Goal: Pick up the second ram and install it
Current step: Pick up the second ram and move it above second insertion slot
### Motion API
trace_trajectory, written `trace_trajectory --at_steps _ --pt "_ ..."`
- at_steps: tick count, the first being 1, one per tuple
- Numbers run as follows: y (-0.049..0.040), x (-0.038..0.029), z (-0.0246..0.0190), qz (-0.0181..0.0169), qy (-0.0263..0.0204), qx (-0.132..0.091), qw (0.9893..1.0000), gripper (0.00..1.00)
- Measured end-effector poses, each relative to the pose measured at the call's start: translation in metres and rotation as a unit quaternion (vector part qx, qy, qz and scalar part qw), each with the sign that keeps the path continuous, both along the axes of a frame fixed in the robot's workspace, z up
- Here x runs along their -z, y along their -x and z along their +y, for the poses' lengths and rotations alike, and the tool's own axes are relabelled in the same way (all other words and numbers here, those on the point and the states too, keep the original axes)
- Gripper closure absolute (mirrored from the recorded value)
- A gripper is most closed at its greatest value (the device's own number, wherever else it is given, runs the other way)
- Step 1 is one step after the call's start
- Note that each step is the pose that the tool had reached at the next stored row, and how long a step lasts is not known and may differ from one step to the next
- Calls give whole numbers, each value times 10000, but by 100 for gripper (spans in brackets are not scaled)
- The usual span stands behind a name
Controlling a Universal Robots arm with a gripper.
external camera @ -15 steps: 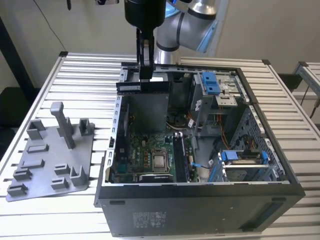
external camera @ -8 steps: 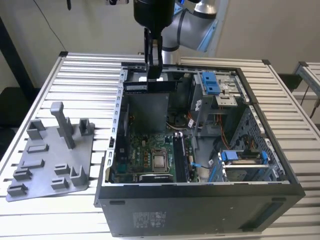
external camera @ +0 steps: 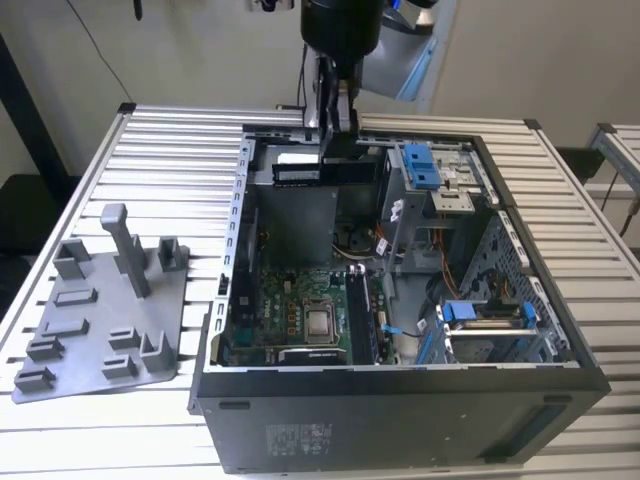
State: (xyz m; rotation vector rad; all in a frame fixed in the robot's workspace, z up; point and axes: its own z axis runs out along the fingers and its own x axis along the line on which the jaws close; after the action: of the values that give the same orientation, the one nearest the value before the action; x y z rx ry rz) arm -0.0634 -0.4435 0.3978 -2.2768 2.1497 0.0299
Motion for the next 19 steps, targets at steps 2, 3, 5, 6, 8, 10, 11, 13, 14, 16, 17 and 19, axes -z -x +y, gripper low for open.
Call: trace_trajectory --at_steps 2,3,5,6,8,10,11,13,14,16,17,19 --pt "-92 0 0 3 0 0 10000 86" --pt "-138 0 0 4 0 0 10000 86" --pt "-223 0 0 5 -1 0 10000 86" --pt "-263 0 0 6 0 0 10000 86" --pt "-348 0 0 6 0 0 10000 86" --pt "-424 0 0 6 0 0 10000 86" --pt "-465 0 0 7 0 0 10000 86" --pt "-542 0 0 7 0 0 10000 86" --pt "-585 0 0 8 0 0 10000 86" --pt "-668 0 0 8 0 0 10000 86" --pt "-707 0 0 8 0 0 10000 86" --pt "-759 0 1 8 0 0 10000 86"
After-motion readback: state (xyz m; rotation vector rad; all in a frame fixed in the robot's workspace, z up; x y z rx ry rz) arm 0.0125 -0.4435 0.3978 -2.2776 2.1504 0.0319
